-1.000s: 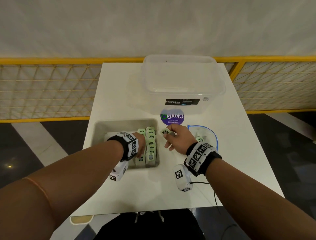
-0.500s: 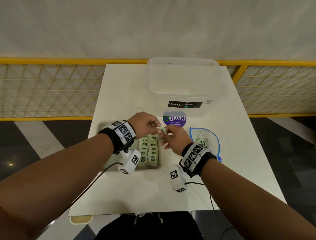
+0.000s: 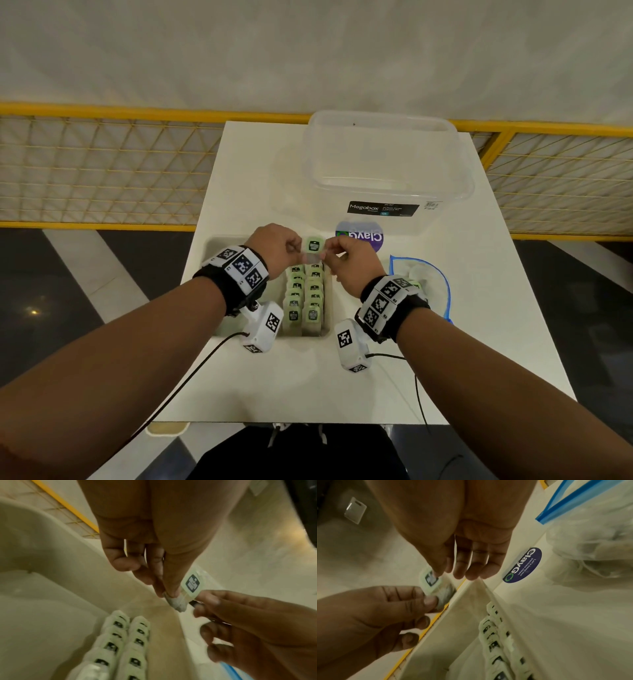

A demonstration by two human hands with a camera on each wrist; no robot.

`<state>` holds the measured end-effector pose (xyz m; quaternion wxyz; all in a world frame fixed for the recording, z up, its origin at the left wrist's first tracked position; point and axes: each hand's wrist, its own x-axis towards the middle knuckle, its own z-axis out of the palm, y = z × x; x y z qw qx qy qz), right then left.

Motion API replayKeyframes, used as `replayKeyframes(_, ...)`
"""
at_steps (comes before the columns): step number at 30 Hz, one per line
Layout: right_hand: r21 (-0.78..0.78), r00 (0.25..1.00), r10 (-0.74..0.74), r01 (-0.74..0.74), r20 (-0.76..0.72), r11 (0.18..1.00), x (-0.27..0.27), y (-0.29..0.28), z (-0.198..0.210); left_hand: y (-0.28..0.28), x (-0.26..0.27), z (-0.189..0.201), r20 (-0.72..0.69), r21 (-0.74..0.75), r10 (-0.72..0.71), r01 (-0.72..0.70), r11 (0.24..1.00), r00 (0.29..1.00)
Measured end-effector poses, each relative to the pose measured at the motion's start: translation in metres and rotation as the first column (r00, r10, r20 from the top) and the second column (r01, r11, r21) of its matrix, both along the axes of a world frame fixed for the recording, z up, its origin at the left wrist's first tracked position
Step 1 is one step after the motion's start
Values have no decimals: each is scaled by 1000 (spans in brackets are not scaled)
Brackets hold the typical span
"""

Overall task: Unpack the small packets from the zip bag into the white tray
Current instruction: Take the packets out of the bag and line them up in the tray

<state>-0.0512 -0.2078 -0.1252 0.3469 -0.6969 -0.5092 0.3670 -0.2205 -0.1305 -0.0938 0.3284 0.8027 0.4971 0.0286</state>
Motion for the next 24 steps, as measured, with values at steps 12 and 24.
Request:
replayKeyframes(12,-320,986,123,-82,109,944,6,-7,-16,90,-38,-179,-663,-160,-87,-27,987,744)
replayKeyframes(24,-277,991,119,-99,54,956,15,-10,-7,78,-20,-139,-676,-110,-77,3,994,733)
